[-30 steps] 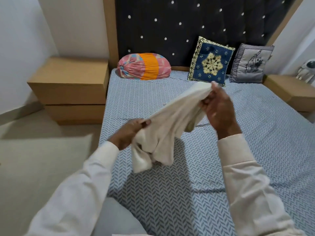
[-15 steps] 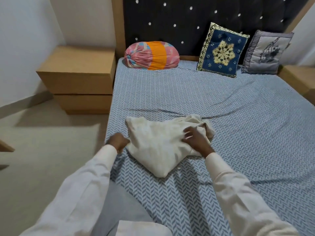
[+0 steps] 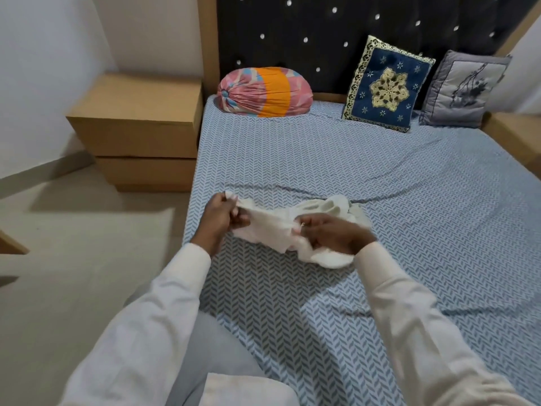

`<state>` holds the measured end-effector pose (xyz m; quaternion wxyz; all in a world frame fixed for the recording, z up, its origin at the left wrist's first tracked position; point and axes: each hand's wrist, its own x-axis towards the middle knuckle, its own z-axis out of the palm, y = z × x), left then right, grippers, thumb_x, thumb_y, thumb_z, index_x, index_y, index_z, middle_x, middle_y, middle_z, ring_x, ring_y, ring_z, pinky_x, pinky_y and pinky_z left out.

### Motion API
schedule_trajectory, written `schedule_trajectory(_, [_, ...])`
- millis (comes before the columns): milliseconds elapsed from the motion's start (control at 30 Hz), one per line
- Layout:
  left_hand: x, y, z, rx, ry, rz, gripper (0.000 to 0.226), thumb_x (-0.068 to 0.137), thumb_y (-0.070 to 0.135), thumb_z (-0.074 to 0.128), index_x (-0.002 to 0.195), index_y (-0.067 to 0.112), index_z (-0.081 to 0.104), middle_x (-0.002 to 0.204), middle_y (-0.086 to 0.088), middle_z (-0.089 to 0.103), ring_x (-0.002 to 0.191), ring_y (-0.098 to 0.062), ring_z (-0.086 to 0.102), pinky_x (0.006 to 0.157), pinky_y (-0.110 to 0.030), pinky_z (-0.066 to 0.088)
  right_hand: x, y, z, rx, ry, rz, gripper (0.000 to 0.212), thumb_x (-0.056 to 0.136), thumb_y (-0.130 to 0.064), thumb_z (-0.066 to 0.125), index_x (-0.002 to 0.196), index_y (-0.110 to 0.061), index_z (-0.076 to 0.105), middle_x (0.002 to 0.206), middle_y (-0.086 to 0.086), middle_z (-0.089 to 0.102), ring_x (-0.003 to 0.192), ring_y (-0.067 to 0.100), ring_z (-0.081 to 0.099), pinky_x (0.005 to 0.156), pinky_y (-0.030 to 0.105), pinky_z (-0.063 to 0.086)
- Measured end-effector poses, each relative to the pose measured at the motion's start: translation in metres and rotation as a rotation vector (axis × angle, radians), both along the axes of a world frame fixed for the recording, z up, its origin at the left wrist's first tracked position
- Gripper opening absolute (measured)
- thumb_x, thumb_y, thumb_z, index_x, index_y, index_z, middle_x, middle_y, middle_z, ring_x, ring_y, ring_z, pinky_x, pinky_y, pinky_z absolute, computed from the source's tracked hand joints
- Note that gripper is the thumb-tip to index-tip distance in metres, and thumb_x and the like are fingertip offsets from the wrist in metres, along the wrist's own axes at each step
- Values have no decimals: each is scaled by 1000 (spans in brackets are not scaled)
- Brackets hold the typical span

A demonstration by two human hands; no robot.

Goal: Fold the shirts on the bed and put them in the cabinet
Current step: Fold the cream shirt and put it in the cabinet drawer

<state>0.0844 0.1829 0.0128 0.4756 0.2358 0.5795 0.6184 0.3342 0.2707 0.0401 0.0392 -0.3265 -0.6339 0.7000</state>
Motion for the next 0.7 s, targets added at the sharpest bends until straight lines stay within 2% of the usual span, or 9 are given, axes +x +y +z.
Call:
schedule_trajectory(100, [-10, 10, 25, 53, 91, -56, 16, 102, 32, 52, 95, 18, 57, 89, -3, 64, 85, -18, 65, 79, -38, 57, -4, 20, 39, -33, 135, -72, 23, 96, -25, 64, 106, -5, 66, 88, 15, 61, 70, 19, 58, 64, 27, 50])
schedule_trajectory(200, [-14, 13, 31, 0, 102, -79, 20, 100, 42, 51, 104, 25, 60, 112, 0, 66, 104, -20, 62, 86, -42, 53, -8, 30, 54, -49, 195, -172, 23, 95, -25, 62, 104, -7, 73, 95, 15, 70, 81, 24, 62, 74, 31, 53])
schedule_trajectory(300, [-7, 15, 37, -17, -150, -74, 24, 103, 38, 47, 107, 17, 58, 111, -9, 69, 101, -29, 67, 88, -49, 55, -14, 32, 62, -20, 176, -126, 25, 96, -27, 62, 104, -6, 72, 96, 17, 66, 80, 23, 61, 72, 31, 52])
schedule_trajectory(400, [-3, 25, 53, 9, -274, -22, 37, 102, 36, 51, 120, 6, 58, 108, -15, 69, 92, -29, 70, 75, -42, 58, -17, 32, 56, 26, 116, -35, 34, 95, -33, 66, 109, -2, 67, 103, 22, 57, 78, 26, 55, 69, 33, 45])
schedule_trajectory(433, [-4, 26, 58, 31, -302, -55, 47, 99, 41, 54, 123, 1, 58, 113, -17, 68, 97, -30, 70, 79, -42, 58, -19, 32, 53, 21, 122, -35, 36, 95, -34, 66, 110, -1, 66, 103, 22, 55, 78, 26, 54, 68, 34, 44])
schedule_trajectory(500, [-3, 22, 62, 79, -305, -190, 67, 93, 55, 55, 130, 1, 58, 125, -20, 65, 115, -32, 64, 96, -45, 52, -22, 30, 52, 2, 182, -75, 34, 98, -32, 62, 110, -1, 65, 95, 18, 59, 75, 23, 57, 66, 31, 48])
schedule_trajectory(533, [-1, 16, 58, 63, -283, -262, 68, 92, 61, 52, 131, 6, 60, 128, -20, 64, 121, -32, 61, 102, -46, 48, -23, 29, 52, -16, 218, -105, 32, 99, -31, 59, 110, -2, 66, 92, 16, 62, 74, 21, 59, 66, 30, 50])
schedule_trajectory(633, [9, -5, 24, 4, -240, -459, 60, 96, 61, 44, 135, 18, 60, 134, -15, 61, 125, -29, 58, 106, -46, 44, -27, 30, 52, -44, 273, -155, 28, 101, -28, 56, 109, -4, 68, 89, 12, 66, 73, 20, 61, 66, 29, 52])
schedule_trajectory(700, [14, -12, 4, -3, -274, -434, 64, 93, 50, 60, 146, 17, 46, 139, -13, 58, 125, -28, 58, 105, -47, 46, -28, 31, 48, -9, 235, -136, 31, 100, -30, 58, 110, -2, 68, 89, 15, 64, 72, 20, 61, 65, 29, 51])
